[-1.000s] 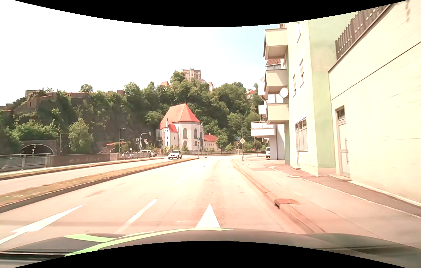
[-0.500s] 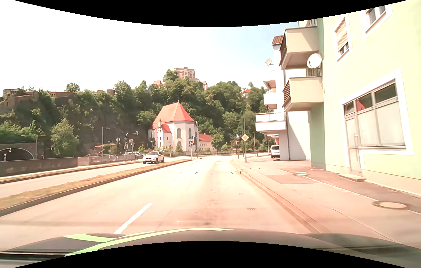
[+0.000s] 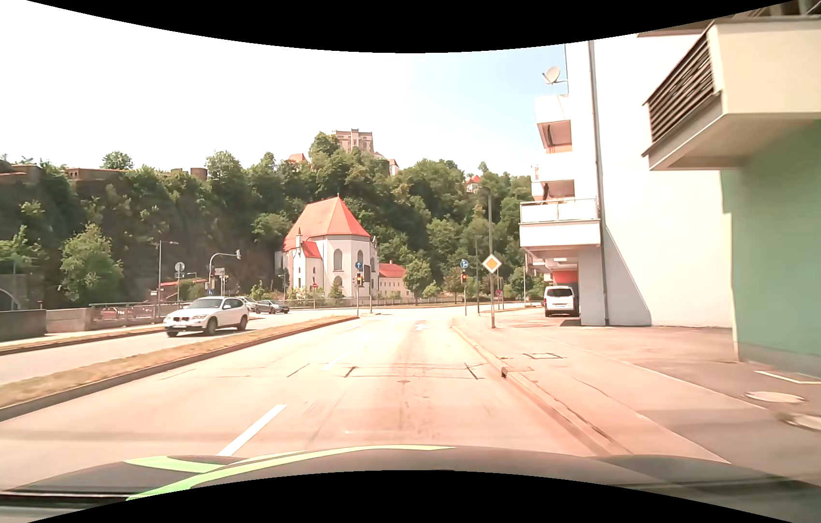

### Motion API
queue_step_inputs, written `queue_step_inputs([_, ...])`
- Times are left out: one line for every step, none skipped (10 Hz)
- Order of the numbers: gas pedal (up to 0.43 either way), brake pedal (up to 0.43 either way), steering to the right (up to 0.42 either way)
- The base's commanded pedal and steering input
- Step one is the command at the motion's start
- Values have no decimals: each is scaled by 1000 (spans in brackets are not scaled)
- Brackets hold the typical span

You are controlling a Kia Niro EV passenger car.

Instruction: Follow the waypoints while adhering to traffic rules and regulations

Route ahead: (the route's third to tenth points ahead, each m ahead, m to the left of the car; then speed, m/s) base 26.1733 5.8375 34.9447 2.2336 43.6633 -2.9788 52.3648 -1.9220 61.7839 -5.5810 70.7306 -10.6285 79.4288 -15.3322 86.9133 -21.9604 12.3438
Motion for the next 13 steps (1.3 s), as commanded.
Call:
queue_step_inputs([0, 280, 14])
queue_step_inputs([0, 287, 14])
queue_step_inputs([0, 299, 14])
queue_step_inputs([0, 311, 13])
queue_step_inputs([0, 311, 12])
queue_step_inputs([0, 305, 11])
queue_step_inputs([0, 305, 11])
queue_step_inputs([0, 305, 11])
queue_step_inputs([0, 311, 11])
queue_step_inputs([0, 311, 11])
queue_step_inputs([0, 311, 11])
queue_step_inputs([0, 311, 11])
queue_step_inputs([0, 311, 11])
